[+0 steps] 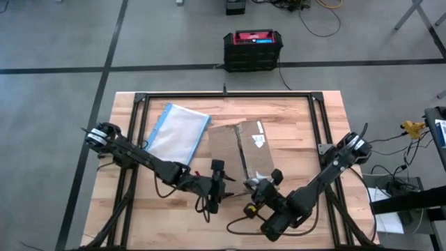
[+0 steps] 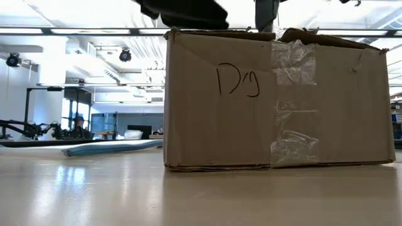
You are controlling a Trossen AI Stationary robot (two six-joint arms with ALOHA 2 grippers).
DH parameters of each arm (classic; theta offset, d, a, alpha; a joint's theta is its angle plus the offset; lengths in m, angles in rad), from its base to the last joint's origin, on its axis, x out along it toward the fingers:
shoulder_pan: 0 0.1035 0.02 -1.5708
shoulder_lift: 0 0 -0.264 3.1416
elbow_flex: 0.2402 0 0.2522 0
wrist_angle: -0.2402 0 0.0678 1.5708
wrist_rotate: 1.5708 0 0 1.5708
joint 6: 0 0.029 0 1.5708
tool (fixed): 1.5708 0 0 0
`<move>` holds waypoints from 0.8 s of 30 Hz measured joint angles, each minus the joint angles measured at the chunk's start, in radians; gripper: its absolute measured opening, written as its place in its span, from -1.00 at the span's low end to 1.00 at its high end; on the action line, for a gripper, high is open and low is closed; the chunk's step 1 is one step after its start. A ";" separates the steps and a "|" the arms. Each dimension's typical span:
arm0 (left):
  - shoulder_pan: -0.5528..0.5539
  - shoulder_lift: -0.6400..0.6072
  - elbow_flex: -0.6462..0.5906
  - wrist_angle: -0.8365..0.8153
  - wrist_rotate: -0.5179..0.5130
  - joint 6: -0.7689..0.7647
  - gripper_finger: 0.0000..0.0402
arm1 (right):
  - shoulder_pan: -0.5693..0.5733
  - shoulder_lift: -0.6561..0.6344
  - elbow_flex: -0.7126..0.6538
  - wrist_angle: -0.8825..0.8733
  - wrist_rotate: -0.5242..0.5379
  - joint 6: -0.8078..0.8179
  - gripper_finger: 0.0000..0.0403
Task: Unpack boxes
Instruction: Open the cardboard box using the gray cutter
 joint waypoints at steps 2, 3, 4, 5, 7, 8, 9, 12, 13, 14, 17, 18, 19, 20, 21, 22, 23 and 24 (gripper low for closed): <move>0.003 0.000 -0.001 0.003 0.000 0.000 0.07 | -0.003 0.002 0.008 -0.001 -0.021 0.019 -0.72; 0.003 0.000 -0.003 0.003 0.000 -0.001 0.07 | -0.004 0.002 0.008 -0.003 -0.027 0.028 -0.72; 0.003 0.000 -0.004 0.003 0.000 -0.001 0.07 | -0.005 0.002 0.009 -0.003 -0.034 0.037 -0.72; 0.004 0.000 -0.005 0.003 0.000 -0.001 0.07 | -0.005 0.003 0.007 -0.006 -0.042 0.050 -0.72; 0.004 0.000 -0.006 0.000 -0.001 -0.001 0.07 | -0.005 0.004 0.006 -0.026 -0.055 0.076 -0.72; 0.004 0.000 -0.006 0.001 0.000 -0.001 0.07 | -0.005 0.004 0.005 -0.036 -0.058 0.084 -0.72; 0.004 0.000 -0.006 0.001 -0.001 -0.001 0.07 | -0.005 0.004 0.005 -0.042 -0.058 0.091 -0.72; 0.005 0.000 -0.006 -0.002 -0.001 -0.001 0.07 | -0.005 0.004 0.005 -0.067 -0.065 0.106 -0.72; 0.005 0.000 -0.006 -0.003 -0.001 -0.001 0.07 | -0.007 0.004 0.005 -0.074 -0.068 0.112 -0.72; 0.005 0.000 -0.006 -0.003 -0.001 -0.001 0.07 | -0.009 0.004 0.005 -0.082 -0.075 0.119 -0.72; 0.005 0.000 -0.007 -0.009 -0.004 -0.002 0.07 | -0.014 0.004 0.005 -0.083 -0.113 0.125 -0.72; 0.005 0.000 -0.007 -0.015 -0.011 -0.006 0.07 | -0.014 0.004 0.005 -0.083 -0.121 0.133 -0.72; 0.005 0.000 -0.007 -0.024 -0.016 -0.009 0.07 | -0.014 0.004 0.005 -0.082 -0.130 0.139 -0.72; 0.005 0.000 -0.007 -0.036 -0.024 -0.013 0.07 | -0.014 0.002 0.006 -0.083 -0.137 0.142 -0.72; 0.005 0.000 -0.008 -0.051 -0.033 -0.021 0.07 | -0.011 0.001 0.010 -0.086 -0.143 0.142 -0.72; 0.005 0.000 -0.009 -0.064 -0.040 -0.030 0.07 | -0.007 -0.001 0.016 -0.084 -0.149 0.140 -0.72; 0.006 0.000 -0.012 -0.071 -0.043 -0.036 0.07 | -0.004 -0.005 0.022 -0.084 -0.153 0.137 -0.72; 0.007 0.000 -0.017 -0.072 -0.043 -0.046 0.07 | -0.001 -0.010 0.028 -0.084 -0.162 0.131 -0.72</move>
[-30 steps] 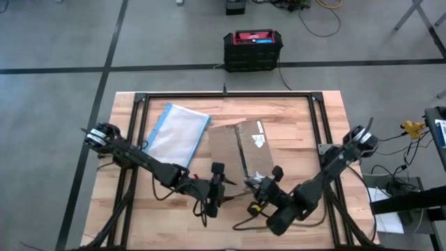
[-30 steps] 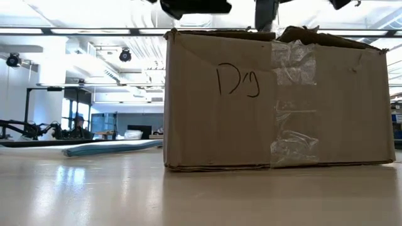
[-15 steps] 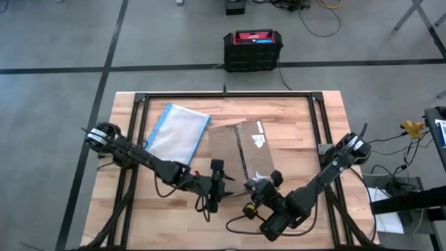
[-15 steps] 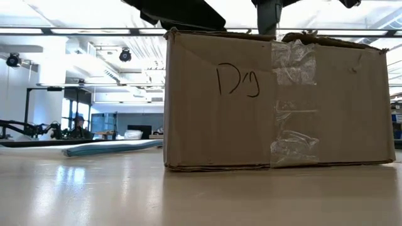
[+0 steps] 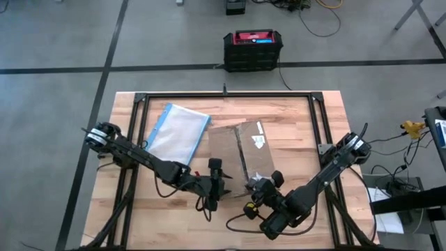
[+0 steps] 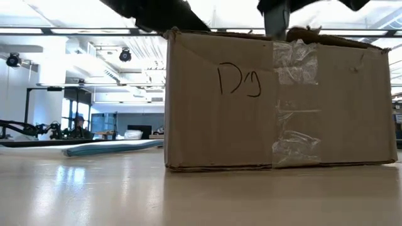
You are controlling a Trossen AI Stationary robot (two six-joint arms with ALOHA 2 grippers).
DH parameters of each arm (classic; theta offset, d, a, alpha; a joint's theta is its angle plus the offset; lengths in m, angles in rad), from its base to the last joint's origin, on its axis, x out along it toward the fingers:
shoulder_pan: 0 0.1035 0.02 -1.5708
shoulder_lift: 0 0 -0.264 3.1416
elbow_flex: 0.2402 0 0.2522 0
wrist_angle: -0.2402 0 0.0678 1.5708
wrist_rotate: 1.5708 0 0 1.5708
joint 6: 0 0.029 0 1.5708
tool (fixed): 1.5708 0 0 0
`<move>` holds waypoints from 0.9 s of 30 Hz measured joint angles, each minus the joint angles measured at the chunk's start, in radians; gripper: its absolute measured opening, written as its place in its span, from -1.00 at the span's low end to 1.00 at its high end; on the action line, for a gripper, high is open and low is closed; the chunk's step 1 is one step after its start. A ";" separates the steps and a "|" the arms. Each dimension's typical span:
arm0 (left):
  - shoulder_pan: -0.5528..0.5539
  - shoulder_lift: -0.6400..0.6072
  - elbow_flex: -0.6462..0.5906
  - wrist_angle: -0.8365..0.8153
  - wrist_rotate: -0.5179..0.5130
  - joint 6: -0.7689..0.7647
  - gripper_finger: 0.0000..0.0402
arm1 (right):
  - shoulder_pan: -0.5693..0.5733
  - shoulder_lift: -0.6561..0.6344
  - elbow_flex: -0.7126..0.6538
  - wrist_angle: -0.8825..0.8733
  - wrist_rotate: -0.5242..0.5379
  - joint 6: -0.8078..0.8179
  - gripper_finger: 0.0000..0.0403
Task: Unpack boxes
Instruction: Open the cardboard box using the gray cutter
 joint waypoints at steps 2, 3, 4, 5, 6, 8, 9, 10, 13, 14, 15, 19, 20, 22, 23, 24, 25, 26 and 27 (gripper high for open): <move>-0.001 0.000 -0.009 0.002 0.001 -0.017 0.07 | 0.005 -0.011 0.011 0.002 -0.019 -0.009 -0.72; -0.001 0.000 -0.014 0.003 0.001 -0.024 0.07 | 0.006 -0.017 0.013 0.001 -0.035 -0.010 -0.72; -0.001 0.000 -0.019 0.003 -0.002 -0.033 0.07 | 0.007 -0.021 0.016 0.002 -0.058 -0.009 -0.72; 0.000 0.000 -0.023 0.003 -0.003 -0.038 0.07 | 0.008 -0.026 0.017 0.005 -0.078 -0.010 -0.72; 0.001 0.000 -0.027 0.004 -0.003 -0.042 0.07 | 0.008 -0.032 0.018 0.003 -0.099 -0.009 -0.72; 0.001 0.000 -0.035 0.011 -0.005 -0.051 0.07 | 0.008 -0.045 0.018 0.004 -0.131 0.001 -0.72; 0.002 0.000 -0.039 0.015 -0.005 -0.055 0.07 | 0.009 -0.050 0.018 0.004 -0.141 0.004 -0.72; 0.002 -0.001 -0.042 0.018 -0.005 -0.060 0.07 | 0.010 -0.054 0.018 0.005 -0.155 0.007 -0.72; 0.003 -0.002 -0.048 0.018 -0.009 -0.065 0.07 | 0.017 -0.067 0.018 0.011 -0.208 0.009 -0.72; 0.004 -0.002 -0.048 0.020 -0.012 -0.065 0.07 | 0.019 -0.072 0.018 0.015 -0.217 0.004 -0.72; 0.003 -0.002 -0.048 0.021 -0.018 -0.064 0.07 | 0.022 -0.079 0.018 0.026 -0.223 -0.015 -0.72; 0.003 -0.004 -0.049 0.029 -0.025 -0.047 0.07 | 0.027 -0.117 0.018 0.045 -0.188 -0.091 -0.72; 0.003 -0.007 -0.050 0.028 -0.025 -0.041 0.07 | 0.027 -0.127 0.018 0.039 -0.181 -0.104 -0.72; 0.003 -0.017 -0.046 0.019 -0.029 -0.032 0.07 | 0.027 -0.149 0.018 -0.003 -0.180 -0.122 -0.72; 0.001 -0.026 -0.045 0.018 -0.030 -0.027 0.07 | 0.027 -0.157 0.018 -0.042 -0.180 -0.120 -0.72; -0.002 -0.037 -0.045 0.017 -0.030 -0.020 0.07 | 0.027 -0.165 0.018 -0.085 -0.182 -0.108 -0.72; -0.006 -0.050 -0.045 0.012 -0.030 -0.012 0.07 | 0.024 -0.172 0.018 -0.138 -0.189 -0.082 -0.72; -0.009 -0.065 -0.045 0.007 -0.031 -0.006 0.07 | 0.020 -0.182 0.018 -0.202 -0.194 -0.045 -0.72; -0.012 -0.083 -0.045 -0.001 -0.031 -0.005 0.07 | 0.016 -0.191 0.018 -0.278 -0.206 0.003 -0.72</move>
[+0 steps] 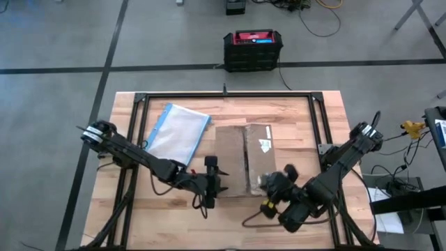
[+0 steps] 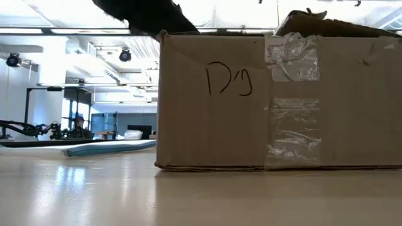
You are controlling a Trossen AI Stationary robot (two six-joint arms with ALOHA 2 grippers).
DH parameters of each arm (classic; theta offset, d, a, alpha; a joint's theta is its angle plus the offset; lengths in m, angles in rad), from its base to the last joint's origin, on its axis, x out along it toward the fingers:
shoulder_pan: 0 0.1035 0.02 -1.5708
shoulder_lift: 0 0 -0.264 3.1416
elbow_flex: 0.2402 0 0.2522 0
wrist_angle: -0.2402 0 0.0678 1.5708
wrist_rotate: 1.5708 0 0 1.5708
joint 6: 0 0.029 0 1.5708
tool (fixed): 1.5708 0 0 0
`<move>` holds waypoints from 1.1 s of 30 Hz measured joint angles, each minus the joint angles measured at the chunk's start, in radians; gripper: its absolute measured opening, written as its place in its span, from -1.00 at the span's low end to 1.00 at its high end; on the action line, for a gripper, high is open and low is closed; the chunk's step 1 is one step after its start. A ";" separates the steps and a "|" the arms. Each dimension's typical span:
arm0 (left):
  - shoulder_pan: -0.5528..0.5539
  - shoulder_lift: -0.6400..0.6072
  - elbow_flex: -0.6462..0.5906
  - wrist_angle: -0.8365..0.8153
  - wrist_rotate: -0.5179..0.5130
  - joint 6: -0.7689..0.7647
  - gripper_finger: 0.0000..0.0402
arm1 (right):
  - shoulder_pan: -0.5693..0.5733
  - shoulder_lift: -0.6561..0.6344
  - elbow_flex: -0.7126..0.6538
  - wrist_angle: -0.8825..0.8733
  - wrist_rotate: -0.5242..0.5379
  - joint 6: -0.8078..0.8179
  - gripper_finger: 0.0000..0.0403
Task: Unpack boxes
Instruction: Open the cardboard box using the gray cutter
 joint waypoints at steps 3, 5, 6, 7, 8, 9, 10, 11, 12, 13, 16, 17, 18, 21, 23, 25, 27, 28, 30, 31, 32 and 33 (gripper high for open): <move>-0.015 -0.057 0.000 -0.042 0.000 -0.007 0.07 | -0.029 -0.025 -0.001 -0.228 -0.101 0.161 -0.72; -0.025 -0.091 -0.006 -0.041 0.001 -0.018 0.06 | -0.056 -0.038 -0.014 -0.353 -0.188 0.238 -0.72; -0.030 -0.105 -0.010 -0.041 0.000 -0.023 0.05 | -0.075 -0.051 -0.032 -0.353 -0.226 0.233 -0.72; -0.036 -0.114 -0.013 -0.040 0.000 -0.028 0.04 | -0.097 -0.077 -0.062 -0.321 -0.262 0.190 -0.72; -0.043 -0.115 -0.014 -0.039 0.000 -0.034 0.03 | -0.117 -0.104 -0.091 -0.284 -0.298 0.146 -0.72; -0.051 -0.115 -0.015 -0.039 0.001 -0.040 0.02 | -0.143 -0.129 -0.122 -0.253 -0.325 0.105 -0.72; -0.063 -0.112 -0.016 -0.039 0.001 -0.047 0.01 | -0.174 -0.154 -0.154 -0.235 -0.351 0.071 -0.72; -0.075 -0.105 -0.017 -0.035 0.000 -0.053 0.00 | -0.200 -0.179 -0.190 -0.231 -0.378 0.049 -0.72; -0.088 -0.094 -0.017 -0.021 -0.002 -0.055 -0.01 | -0.225 -0.205 -0.227 -0.233 -0.403 0.031 -0.72; -0.102 -0.084 -0.017 -0.004 -0.014 -0.055 -0.02 | -0.248 -0.233 -0.264 -0.231 -0.426 0.024 -0.72; -0.137 -0.049 -0.017 0.010 -0.082 -0.054 -0.04 | -0.325 -0.331 -0.373 -0.206 -0.488 -0.002 -0.72; -0.143 -0.037 -0.017 0.009 -0.106 -0.056 -0.05 | -0.350 -0.367 -0.413 -0.188 -0.518 -0.012 -0.72; -0.145 -0.029 -0.017 0.008 -0.124 -0.060 -0.05 | -0.375 -0.400 -0.455 -0.162 -0.545 -0.020 -0.72; -0.147 -0.009 -0.017 0.007 -0.158 -0.081 -0.05 | -0.449 -0.486 -0.584 -0.062 -0.628 -0.043 -0.72; -0.149 0.000 -0.017 0.009 -0.180 -0.096 -0.05 | -0.486 -0.520 -0.662 -0.017 -0.687 -0.032 -0.72; -0.149 0.014 -0.017 0.010 -0.246 -0.110 -0.05 | -0.504 -0.529 -0.734 0.038 -0.746 -0.022 -0.72; -0.148 0.037 -0.017 0.008 -0.332 -0.111 -0.05 | -0.506 -0.522 -0.797 0.111 -0.789 -0.022 -0.72; -0.147 0.050 -0.017 0.004 -0.357 -0.103 -0.05 | -0.505 -0.515 -0.822 0.144 -0.807 -0.022 -0.72; -0.146 0.069 -0.017 0.005 -0.376 -0.085 -0.04 | -0.504 -0.498 -0.870 0.223 -0.842 -0.022 -0.72; -0.147 0.074 -0.017 0.011 -0.380 -0.078 -0.04 | -0.504 -0.486 -0.890 0.263 -0.855 -0.023 -0.72; -0.147 0.076 -0.016 0.018 -0.384 -0.077 -0.04 | -0.504 -0.475 -0.909 0.290 -0.863 -0.024 -0.72; -0.148 0.077 -0.014 0.020 -0.385 -0.076 -0.04 | -0.504 -0.464 -0.925 0.309 -0.872 -0.022 -0.72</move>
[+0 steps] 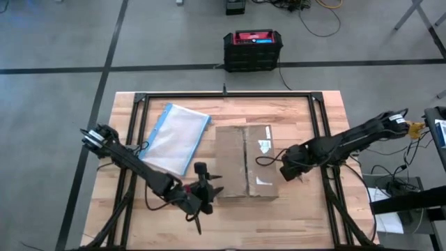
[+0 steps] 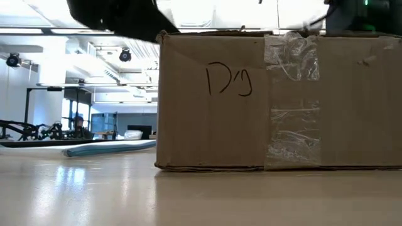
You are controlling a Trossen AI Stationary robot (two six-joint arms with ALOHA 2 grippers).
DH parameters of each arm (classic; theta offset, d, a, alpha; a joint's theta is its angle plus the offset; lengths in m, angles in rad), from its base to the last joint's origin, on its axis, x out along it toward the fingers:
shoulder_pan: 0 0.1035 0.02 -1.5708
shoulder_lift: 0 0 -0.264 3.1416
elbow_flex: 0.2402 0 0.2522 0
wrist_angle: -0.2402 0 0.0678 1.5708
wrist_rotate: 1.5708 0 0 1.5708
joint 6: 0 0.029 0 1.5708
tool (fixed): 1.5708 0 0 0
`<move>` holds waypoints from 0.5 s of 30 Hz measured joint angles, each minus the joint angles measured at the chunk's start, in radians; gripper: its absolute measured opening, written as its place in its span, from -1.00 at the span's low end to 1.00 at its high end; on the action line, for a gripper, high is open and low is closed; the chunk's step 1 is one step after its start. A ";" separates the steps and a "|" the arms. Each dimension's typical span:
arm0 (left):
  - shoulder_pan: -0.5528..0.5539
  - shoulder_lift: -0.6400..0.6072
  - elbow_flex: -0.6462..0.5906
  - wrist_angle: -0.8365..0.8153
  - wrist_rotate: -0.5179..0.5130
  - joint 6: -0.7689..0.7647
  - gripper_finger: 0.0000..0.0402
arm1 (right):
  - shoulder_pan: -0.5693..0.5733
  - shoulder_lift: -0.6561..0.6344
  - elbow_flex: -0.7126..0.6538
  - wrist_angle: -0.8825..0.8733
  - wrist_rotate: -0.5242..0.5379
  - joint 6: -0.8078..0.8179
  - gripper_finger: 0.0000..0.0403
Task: Unpack boxes
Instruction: Open the cardboard box using the gray cutter
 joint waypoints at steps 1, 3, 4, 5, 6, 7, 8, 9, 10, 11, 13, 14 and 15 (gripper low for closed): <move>0.000 0.000 0.001 0.000 0.001 0.000 -0.04 | 0.000 0.012 -0.016 0.013 -0.012 0.003 -0.69; -0.001 0.000 0.001 0.004 0.002 -0.001 -0.04 | 0.000 0.040 -0.041 0.031 -0.030 0.006 -0.59; -0.004 0.000 0.001 0.011 0.002 -0.002 -0.04 | 0.000 0.051 -0.048 0.032 -0.032 0.005 -0.54; -0.006 0.000 0.001 0.023 0.002 -0.002 -0.04 | 0.000 0.061 -0.054 0.032 -0.034 0.004 -0.50; -0.008 -0.001 0.001 0.035 0.004 -0.002 -0.04 | 0.000 0.070 -0.056 0.032 -0.033 0.000 -0.47; -0.009 -0.001 0.001 0.050 0.017 -0.002 -0.04 | 0.000 0.077 -0.057 0.031 -0.033 -0.001 -0.45; -0.010 -0.001 0.001 0.063 0.035 -0.002 -0.04 | 0.000 0.080 -0.057 0.032 -0.033 -0.004 -0.44; -0.010 0.003 0.001 0.074 0.044 -0.003 -0.04 | 0.000 0.082 -0.056 0.033 -0.033 -0.005 -0.43; -0.008 0.006 0.001 0.079 0.045 -0.002 -0.04 | 0.000 0.082 -0.053 0.031 -0.033 -0.014 -0.43; -0.004 0.012 0.001 0.079 0.045 0.001 -0.04 | 0.000 0.082 -0.049 0.029 -0.032 -0.031 -0.43; 0.004 0.033 0.001 0.078 0.044 0.021 -0.04 | 0.000 0.082 -0.034 0.026 -0.030 -0.060 -0.45; 0.005 0.041 0.001 0.080 0.043 0.034 -0.04 | 0.001 0.081 -0.026 0.021 -0.030 -0.071 -0.46; 0.006 0.044 0.001 0.087 0.037 0.047 -0.04 | 0.002 0.081 -0.014 0.008 -0.028 -0.078 -0.47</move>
